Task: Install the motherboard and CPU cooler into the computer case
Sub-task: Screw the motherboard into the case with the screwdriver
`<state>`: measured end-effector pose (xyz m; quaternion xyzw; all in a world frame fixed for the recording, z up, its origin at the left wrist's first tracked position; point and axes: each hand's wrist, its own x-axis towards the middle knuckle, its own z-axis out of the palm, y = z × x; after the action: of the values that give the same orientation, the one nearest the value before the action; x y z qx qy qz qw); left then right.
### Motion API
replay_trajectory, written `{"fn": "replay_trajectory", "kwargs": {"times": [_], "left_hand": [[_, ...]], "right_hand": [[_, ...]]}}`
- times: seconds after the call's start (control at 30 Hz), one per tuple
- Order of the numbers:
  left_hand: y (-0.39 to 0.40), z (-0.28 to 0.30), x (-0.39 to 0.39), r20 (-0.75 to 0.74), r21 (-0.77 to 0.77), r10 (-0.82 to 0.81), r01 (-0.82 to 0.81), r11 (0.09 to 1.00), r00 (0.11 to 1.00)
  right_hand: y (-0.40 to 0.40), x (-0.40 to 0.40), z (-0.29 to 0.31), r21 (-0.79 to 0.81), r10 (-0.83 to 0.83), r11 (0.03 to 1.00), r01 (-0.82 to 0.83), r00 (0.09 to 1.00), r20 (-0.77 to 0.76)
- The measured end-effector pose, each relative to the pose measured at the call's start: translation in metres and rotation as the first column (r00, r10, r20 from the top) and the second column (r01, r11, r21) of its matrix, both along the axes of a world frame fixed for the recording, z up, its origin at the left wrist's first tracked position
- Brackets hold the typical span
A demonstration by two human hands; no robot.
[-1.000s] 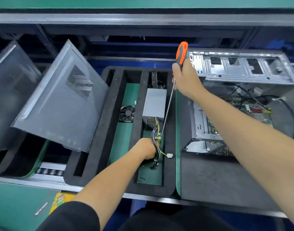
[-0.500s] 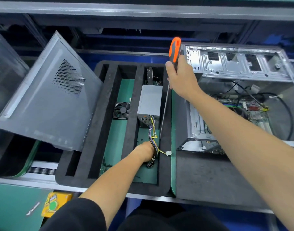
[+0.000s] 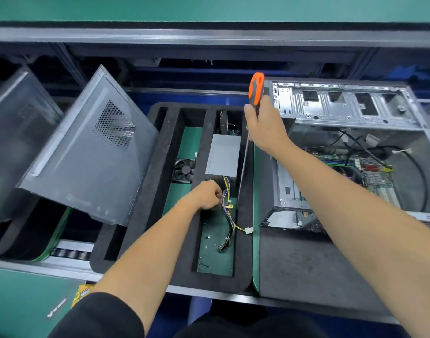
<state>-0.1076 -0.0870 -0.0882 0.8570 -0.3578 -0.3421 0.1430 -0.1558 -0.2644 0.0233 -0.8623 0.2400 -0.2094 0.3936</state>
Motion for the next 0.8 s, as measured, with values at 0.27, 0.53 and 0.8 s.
{"fn": "replay_trajectory", "kwargs": {"times": [0.27,0.53,0.8], "left_hand": [[0.006,0.058,0.026,-0.47,-0.451,0.335,-0.548,0.704,0.817],[-0.033,0.089,0.012,-0.591,-0.602,0.16,-0.564,0.565,0.79],[-0.053,0.1,0.012,-0.687,-0.593,-0.003,-0.557,0.582,0.727]], "right_hand": [[-0.015,0.0,0.042,0.183,-0.079,0.982,0.046,0.981,0.176],[-0.046,-0.001,0.137,0.233,-0.222,0.963,0.133,0.881,0.417],[-0.081,-0.035,0.172,0.15,-0.33,0.944,0.294,0.819,0.47]]}}
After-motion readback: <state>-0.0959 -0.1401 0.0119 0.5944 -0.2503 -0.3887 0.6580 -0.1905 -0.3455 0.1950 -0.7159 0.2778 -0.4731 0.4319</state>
